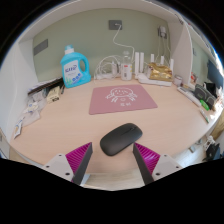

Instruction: Arrange mouse

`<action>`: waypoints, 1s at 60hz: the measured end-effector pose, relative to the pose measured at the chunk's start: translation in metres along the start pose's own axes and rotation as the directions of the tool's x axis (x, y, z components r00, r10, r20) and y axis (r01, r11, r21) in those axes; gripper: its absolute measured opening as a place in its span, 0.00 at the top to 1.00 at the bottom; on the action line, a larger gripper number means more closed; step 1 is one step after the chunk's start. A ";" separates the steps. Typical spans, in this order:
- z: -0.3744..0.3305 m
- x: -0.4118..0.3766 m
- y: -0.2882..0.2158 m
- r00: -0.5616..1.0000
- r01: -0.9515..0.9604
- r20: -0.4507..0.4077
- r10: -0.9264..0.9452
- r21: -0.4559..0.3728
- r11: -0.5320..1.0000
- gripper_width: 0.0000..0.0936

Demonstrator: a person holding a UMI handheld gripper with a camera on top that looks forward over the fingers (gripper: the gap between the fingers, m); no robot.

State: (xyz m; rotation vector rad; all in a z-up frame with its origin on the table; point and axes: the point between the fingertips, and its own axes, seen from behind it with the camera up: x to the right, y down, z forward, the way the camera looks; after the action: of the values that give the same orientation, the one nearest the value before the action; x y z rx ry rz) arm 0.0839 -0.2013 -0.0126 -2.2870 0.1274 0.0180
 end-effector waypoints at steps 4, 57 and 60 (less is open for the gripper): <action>0.009 0.004 -0.008 1.000 0.003 0.001 -0.003 -0.003 1.000 0.10; 0.010 -0.003 -0.104 0.997 0.047 -0.055 -0.045 0.046 0.998 0.62; -0.002 -0.006 -0.135 0.999 0.042 -0.033 -0.039 0.090 0.995 0.62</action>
State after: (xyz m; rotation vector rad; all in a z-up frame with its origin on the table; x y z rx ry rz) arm 0.0907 -0.1141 0.0903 -2.1996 0.0960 -0.0432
